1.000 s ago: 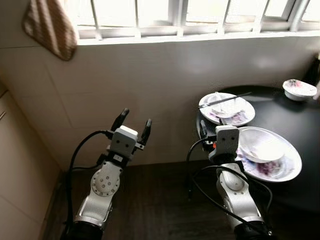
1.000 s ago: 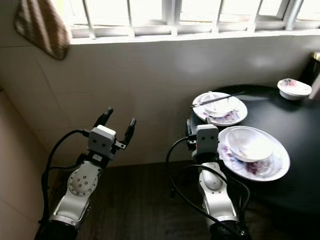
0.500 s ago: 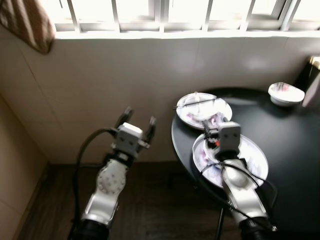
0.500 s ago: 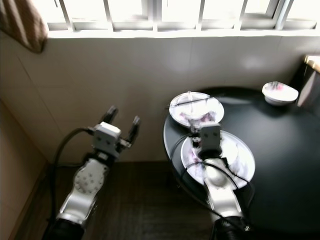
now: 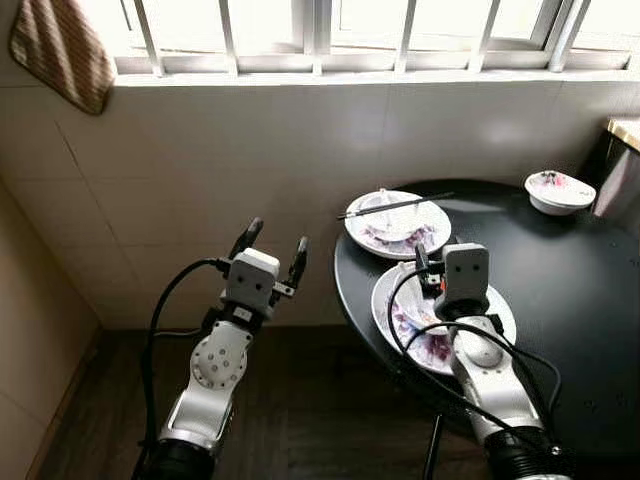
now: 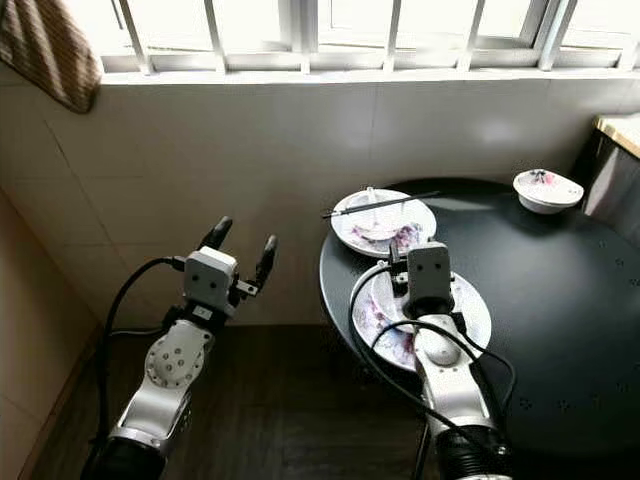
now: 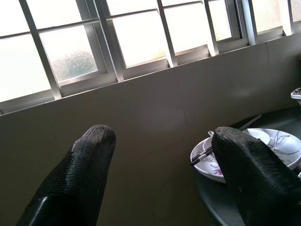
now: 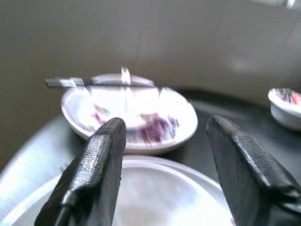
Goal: Kitchen organization
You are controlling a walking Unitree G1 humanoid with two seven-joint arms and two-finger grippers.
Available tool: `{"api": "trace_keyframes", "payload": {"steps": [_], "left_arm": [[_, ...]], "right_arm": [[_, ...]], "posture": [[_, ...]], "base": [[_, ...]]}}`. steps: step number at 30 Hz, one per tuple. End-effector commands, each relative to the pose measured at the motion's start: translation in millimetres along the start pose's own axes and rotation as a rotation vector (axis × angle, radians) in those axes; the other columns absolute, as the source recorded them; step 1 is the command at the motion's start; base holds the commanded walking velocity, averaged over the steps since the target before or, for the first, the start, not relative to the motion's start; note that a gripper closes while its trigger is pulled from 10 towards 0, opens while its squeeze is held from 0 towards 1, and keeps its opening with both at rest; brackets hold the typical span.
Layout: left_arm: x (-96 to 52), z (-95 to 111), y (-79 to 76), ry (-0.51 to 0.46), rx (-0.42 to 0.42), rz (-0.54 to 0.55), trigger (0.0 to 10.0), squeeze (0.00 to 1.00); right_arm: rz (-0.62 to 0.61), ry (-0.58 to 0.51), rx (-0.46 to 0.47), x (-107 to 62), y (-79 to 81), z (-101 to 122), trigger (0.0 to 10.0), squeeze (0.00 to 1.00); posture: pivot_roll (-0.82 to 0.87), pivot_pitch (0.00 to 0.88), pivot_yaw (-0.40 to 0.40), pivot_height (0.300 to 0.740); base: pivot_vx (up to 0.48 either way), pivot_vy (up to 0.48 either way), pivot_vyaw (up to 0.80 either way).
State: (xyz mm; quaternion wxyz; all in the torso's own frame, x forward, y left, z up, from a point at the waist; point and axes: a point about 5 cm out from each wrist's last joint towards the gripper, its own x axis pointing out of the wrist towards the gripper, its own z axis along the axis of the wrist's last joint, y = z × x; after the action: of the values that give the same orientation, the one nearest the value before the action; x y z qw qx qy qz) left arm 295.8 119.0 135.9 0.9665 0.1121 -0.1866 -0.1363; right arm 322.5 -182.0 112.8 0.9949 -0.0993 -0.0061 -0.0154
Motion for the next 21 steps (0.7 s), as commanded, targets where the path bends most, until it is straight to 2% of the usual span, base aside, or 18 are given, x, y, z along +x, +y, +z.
{"api": "trace_keyframes", "payload": {"steps": [1, 6, 7, 9, 11, 13, 21], "left_arm": [[-1.4, -4, 1.9, 0.025, 0.009, 0.002, 10.0, 0.0], [-0.7, -5, 0.8, 0.032, 0.009, -0.004, 10.0, 0.0], [-0.7, -5, 0.8, 0.032, 0.009, -0.004, 10.0, 0.0], [2.0, -5, -1.1, 0.03, 0.008, -0.009, 10.0, 0.0], [3.5, -5, -1.4, 0.028, 0.008, -0.007, 10.0, 0.0], [4.7, -4, 0.5, 0.026, 0.01, 0.003, 10.0, 0.0], [2.1, -7, 2.0, 0.037, 0.013, 0.013, 10.0, 0.0]], "right_arm": [[0.025, 0.032, 0.0, 5.4, -7.8, 4, 10.0, 0.0], [0.193, 0.085, -0.026, 17.4, -28.1, 18, 10.0, 0.0], [0.193, 0.085, -0.026, 17.4, -28.1, 18, 10.0, 0.0], [0.27, 0.122, -0.033, 24.7, -42.6, 23, 10.0, 0.0], [0.317, 0.149, -0.027, 26.1, -46.4, 23, 10.0, 0.0], [0.419, 0.188, -0.022, 25.2, -47.7, 23, 10.0, 0.0], [0.615, 0.288, -0.026, 29.3, -61.5, 26, 10.0, 0.0]], "posture": [[0.03, 0.0, -0.005, 0.74], [0.02, 0.0, -0.001, 0.74], [0.02, 0.0, -0.001, 0.74], [0.02, 0.0, -0.004, 0.74], [0.02, 0.0, -0.009, 0.74], [0.03, 0.0, -0.012, 0.74], [0.03, 0.0, -0.018, 0.74]], "base": [[0.0, 0.0, 0.0], [0.0, 0.0, 0.0], [0.0, 0.0, 0.0], [0.0, 0.0, 0.0], [0.0, 0.0, 0.0], [0.0, 0.0, 0.0], [0.0, 0.0, 0.0]]}}
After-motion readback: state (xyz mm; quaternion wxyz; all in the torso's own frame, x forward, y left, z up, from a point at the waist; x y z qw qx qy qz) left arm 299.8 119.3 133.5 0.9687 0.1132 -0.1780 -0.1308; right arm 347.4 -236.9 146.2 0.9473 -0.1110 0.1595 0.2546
